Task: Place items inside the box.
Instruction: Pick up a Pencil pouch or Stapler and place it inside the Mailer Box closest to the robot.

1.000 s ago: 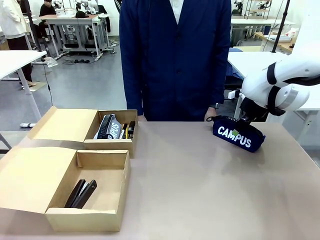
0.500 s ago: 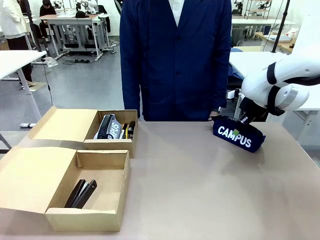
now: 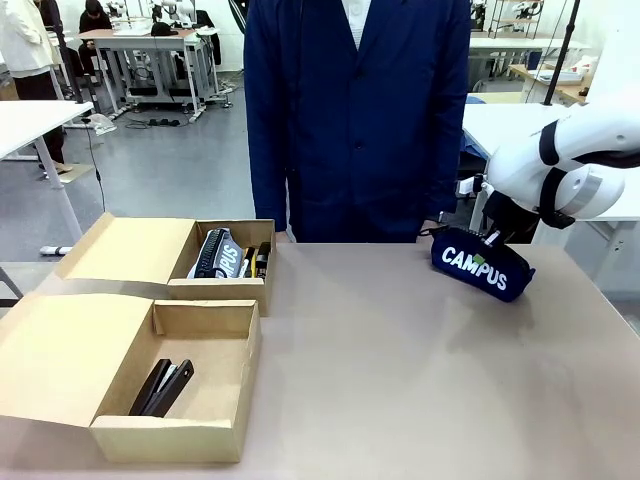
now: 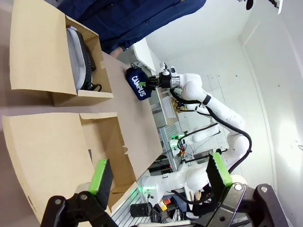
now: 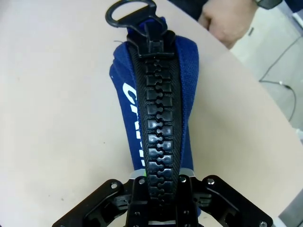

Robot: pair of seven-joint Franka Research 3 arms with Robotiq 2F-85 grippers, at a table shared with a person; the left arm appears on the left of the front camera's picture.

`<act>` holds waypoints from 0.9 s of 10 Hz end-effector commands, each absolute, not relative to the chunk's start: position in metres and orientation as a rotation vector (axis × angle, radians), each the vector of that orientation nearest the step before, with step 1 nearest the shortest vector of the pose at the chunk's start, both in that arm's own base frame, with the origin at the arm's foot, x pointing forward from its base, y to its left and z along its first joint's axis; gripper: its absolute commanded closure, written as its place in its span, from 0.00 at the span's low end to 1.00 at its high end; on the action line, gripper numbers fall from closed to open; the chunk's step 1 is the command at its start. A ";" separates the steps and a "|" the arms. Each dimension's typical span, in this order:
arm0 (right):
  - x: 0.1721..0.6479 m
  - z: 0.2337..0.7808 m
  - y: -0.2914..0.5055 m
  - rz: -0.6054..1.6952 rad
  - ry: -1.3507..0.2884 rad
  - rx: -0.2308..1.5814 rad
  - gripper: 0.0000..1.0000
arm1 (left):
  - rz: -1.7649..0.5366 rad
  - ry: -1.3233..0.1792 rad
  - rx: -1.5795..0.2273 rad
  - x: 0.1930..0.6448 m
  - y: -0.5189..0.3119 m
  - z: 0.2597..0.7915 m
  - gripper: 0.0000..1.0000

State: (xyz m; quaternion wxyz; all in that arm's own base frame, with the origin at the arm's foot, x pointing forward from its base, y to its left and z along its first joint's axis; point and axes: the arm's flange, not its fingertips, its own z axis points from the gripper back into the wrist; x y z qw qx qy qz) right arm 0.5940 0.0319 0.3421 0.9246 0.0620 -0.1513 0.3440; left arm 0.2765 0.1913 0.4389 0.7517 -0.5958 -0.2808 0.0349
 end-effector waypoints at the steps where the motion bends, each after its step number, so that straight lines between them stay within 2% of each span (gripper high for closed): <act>1: 0.584 0.351 0.024 0.707 -0.320 0.157 1.00 | 0.062 -0.641 -1.315 0.277 0.191 0.440 0.00; 4: 0.563 0.379 0.018 0.574 -0.288 0.191 1.00 | 0.062 -0.641 -1.315 0.277 0.191 0.440 0.00; 5: 0.532 0.411 0.004 0.461 -0.238 0.351 1.00 | 0.062 -0.641 -1.315 0.277 0.191 0.440 0.00; 7: 0.445 0.462 -0.029 0.334 -0.260 0.513 1.00 | 0.062 -0.641 -1.315 0.277 0.191 0.440 0.00; 9: 0.381 0.477 -0.033 0.225 -0.360 0.554 1.00 | 0.062 -0.641 -1.315 0.277 0.191 0.440 0.00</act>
